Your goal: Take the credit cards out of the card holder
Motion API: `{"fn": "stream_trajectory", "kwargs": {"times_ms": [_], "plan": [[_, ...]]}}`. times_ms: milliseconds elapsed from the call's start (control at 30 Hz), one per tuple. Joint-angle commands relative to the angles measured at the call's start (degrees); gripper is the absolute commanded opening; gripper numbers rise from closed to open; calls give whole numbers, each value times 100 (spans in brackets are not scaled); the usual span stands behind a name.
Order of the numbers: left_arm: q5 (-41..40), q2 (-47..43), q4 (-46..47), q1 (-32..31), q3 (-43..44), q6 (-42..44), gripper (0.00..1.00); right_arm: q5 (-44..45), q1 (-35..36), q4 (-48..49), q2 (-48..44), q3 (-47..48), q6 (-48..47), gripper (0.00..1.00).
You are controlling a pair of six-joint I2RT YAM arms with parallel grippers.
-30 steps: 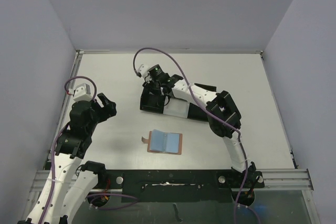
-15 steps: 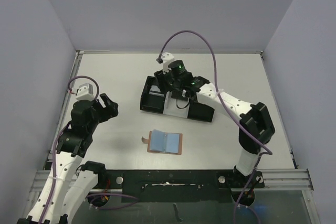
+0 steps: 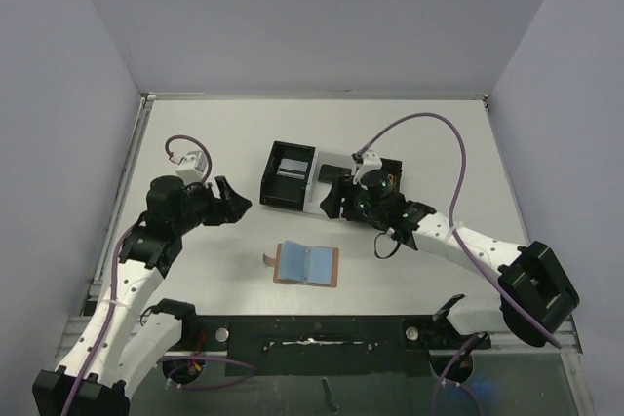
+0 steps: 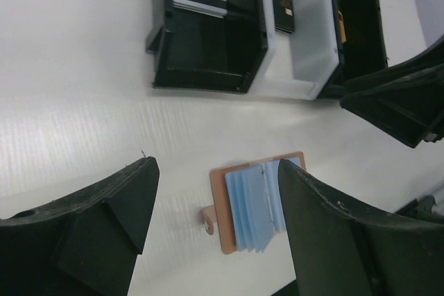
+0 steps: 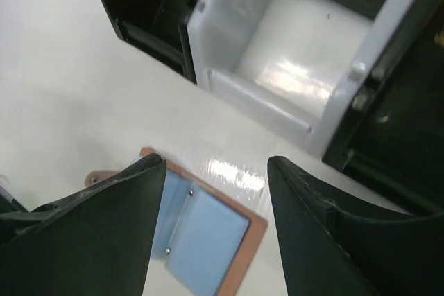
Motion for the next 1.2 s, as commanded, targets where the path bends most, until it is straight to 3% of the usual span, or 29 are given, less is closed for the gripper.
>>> {"fn": "stream_trajectory", "kwargs": {"times_ms": [0,167,400,667,1167], "plan": [[1015,236,634,-321,28,172,68,-199,55,1079,-737,-709,1043,61],[450,567,574,-1177,9,-186,67,-212,255,1308,-1119,-1480,1605,59],[-211,875,1370,-2401,-769,-1153,63,-324,733,2248,-1180,-2337,2060,52],[-180,1536,1341,-2577,-579,-1056,58,-155,922,2098,-898,-2400,2463,46],[-363,2431,1216,-2826,-497,-945,40,-129,1026,1647,-533,-2494,2876,45]]}}
